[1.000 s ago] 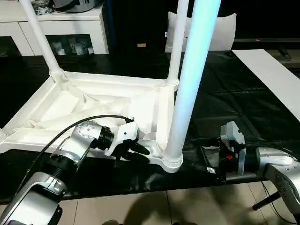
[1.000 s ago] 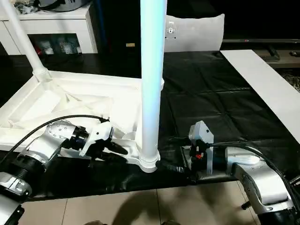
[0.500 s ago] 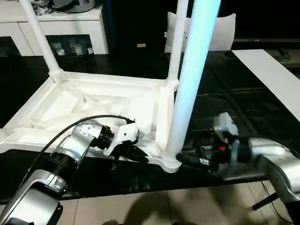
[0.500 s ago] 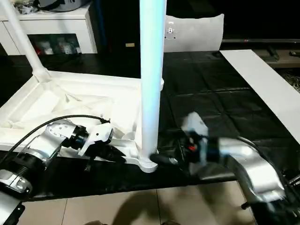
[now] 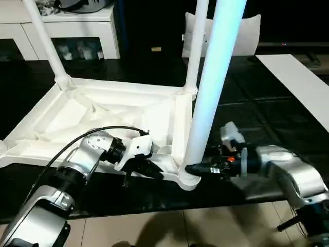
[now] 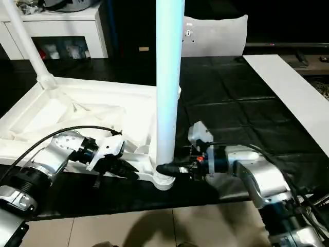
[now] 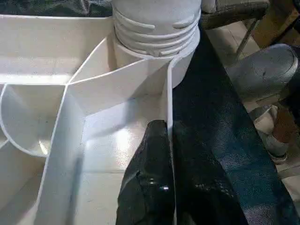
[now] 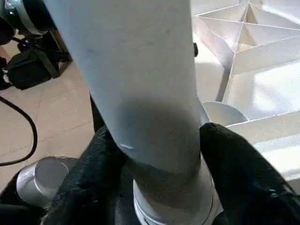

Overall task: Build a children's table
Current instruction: Rotate leg to tighten

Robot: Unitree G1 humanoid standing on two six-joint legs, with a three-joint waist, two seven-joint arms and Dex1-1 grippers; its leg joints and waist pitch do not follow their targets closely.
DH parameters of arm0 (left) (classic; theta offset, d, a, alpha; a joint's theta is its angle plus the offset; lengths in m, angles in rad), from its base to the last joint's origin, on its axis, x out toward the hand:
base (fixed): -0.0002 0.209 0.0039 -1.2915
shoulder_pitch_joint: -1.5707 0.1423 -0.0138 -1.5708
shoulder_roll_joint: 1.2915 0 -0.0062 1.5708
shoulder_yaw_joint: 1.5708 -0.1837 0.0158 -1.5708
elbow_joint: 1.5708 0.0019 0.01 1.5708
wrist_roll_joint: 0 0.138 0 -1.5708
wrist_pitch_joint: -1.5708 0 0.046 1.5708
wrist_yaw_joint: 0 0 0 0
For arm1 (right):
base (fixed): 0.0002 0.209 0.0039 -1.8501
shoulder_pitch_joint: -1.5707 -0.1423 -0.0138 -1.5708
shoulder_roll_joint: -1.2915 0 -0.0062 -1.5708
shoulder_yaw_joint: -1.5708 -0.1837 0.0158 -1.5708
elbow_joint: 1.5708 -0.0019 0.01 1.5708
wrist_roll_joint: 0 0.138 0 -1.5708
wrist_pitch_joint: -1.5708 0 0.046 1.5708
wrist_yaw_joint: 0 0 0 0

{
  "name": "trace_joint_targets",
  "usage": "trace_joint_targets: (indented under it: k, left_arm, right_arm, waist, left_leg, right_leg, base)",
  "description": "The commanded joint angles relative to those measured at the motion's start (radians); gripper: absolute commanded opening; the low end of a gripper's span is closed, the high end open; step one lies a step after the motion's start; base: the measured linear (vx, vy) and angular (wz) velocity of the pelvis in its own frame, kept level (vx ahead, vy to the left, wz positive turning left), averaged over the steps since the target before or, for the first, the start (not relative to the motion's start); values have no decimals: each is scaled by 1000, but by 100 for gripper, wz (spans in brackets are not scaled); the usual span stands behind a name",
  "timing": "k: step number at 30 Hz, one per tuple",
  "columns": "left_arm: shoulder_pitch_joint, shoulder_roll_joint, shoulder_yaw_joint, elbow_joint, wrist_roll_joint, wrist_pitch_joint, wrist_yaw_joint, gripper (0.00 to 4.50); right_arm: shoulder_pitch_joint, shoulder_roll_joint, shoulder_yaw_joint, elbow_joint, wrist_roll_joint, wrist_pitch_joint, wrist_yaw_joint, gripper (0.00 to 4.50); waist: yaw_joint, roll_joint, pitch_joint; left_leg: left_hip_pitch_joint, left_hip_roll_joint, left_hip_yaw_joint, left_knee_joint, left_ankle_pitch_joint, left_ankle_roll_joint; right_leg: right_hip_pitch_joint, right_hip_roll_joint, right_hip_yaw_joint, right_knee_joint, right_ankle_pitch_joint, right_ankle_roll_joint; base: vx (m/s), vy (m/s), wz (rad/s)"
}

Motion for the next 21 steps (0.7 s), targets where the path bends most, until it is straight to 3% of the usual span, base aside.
trace_joint_targets:
  k: [1, 6, 7, 11, 12, 13, 16, 17, 20, 21]
  left_arm:
    - [-10, -2, 6, 14, 1, 16, -23, 0]
    - [-12, -5, 14, 0, 1, 69, 5, 0]
    - [-12, -22, 29, -14, -2, 109, 54, 0]
    - [-15, -49, 50, -32, -1, 150, 136, 0]
    - [-21, -81, 67, -36, 5, 177, 215, 0]
    - [-28, -113, 83, -41, 9, 213, 289, 0]
    - [-47, -181, 115, -37, 18, 263, 435, 0]
    - [-52, -197, 121, -34, 21, 272, 464, 0]
    - [-72, -251, 139, -18, 37, 286, 570, 0]
    - [-86, -303, 135, -6, 66, 272, 662, 0]
  right_arm:
    - [-17, -1, 13, 4, -8, 12, 13, 236]
    - [-16, 26, 5, 2, -6, 22, -29, 210]
    - [-18, 69, -9, 9, -29, 22, -124, 204]
    - [-30, 133, -23, 34, -83, 16, -277, 200]
    - [-46, 183, -45, 61, -102, 26, -380, 199]
    - [-59, 229, -65, 82, -117, 35, -472, 198]
    - [-86, 313, -102, 121, -147, 49, -645, 197]
    - [-91, 330, -108, 128, -154, 52, -678, 196]
    - [-110, 382, -125, 152, -181, 57, -779, 196]
    - [-126, 426, -134, 178, -208, 23, -854, 196]
  waist:
    - [8, -5, -68]
    - [6, -7, -66]
    - [3, -9, -63]
    - [-12, -10, -57]
    - [-14, -10, -58]
    - [-26, -8, -58]
    - [-34, -6, -60]
    - [-40, -6, -60]
    - [-42, -5, -66]
    - [-42, -4, -68]
  left_leg:
    - [7, 10, 5, -70, -272, 19]
    - [6, 8, 4, -72, -279, 13]
    - [7, 8, 3, -73, -292, 10]
    - [6, -2, -3, -73, -325, -12]
    - [5, -2, -4, -73, -326, -11]
    - [5, -2, -6, -72, -333, -22]
    - [0, -5, -10, -74, -330, -23]
    - [3, -5, -8, -72, -341, -21]
    - [4, -4, -2, -72, -307, -8]
    - [4, -3, -1, -71, -303, -10]
  right_leg:
    - [54, -44, 26, -81, -333, -199]
    - [53, -44, 26, -83, -363, -191]
    - [50, -44, 25, -86, -395, -182]
    - [44, -46, 17, -105, -579, -105]
    - [45, -47, 16, -107, -592, -96]
    - [37, -45, 15, -106, -591, -97]
    - [42, -42, 10, -107, -580, -86]
    - [37, -39, 10, -109, -566, -93]
    - [38, -35, 19, -102, -445, -128]
    - [37, -35, 20, -99, -420, -136]
  base:
    - [0, 0, 0]
    - [0, 0, 0]
    - [0, 0, 0]
    - [0, 0, 0]
    - [0, 0, 0]
    - [0, 0, 0]
    - [0, 0, 0]
    - [0, 0, 0]
    - [0, 0, 0]
    - [0, 0, 0]
